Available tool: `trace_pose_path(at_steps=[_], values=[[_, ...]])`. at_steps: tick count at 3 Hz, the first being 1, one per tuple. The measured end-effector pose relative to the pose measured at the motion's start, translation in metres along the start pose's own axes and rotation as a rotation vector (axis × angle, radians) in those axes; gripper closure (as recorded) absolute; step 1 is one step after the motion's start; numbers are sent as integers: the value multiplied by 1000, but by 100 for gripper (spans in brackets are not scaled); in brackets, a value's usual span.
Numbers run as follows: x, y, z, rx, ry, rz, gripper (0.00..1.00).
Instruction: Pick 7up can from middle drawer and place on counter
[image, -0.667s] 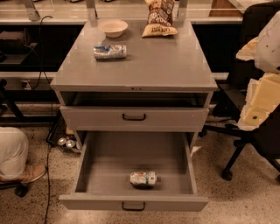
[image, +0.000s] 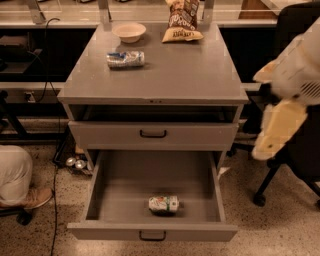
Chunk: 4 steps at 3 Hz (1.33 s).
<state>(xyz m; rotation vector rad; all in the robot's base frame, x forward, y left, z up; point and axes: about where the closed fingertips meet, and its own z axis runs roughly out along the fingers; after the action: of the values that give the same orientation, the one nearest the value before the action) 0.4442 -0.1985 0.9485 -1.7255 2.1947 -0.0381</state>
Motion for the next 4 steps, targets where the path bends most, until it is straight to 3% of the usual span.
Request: trace_pose_path(at_steps=[1, 3, 4], values=[[-40, 20, 93, -85, -128, -28, 0], [-41, 27, 98, -96, -110, -37, 0], [-38, 50, 145, -142, -109, -28, 0]])
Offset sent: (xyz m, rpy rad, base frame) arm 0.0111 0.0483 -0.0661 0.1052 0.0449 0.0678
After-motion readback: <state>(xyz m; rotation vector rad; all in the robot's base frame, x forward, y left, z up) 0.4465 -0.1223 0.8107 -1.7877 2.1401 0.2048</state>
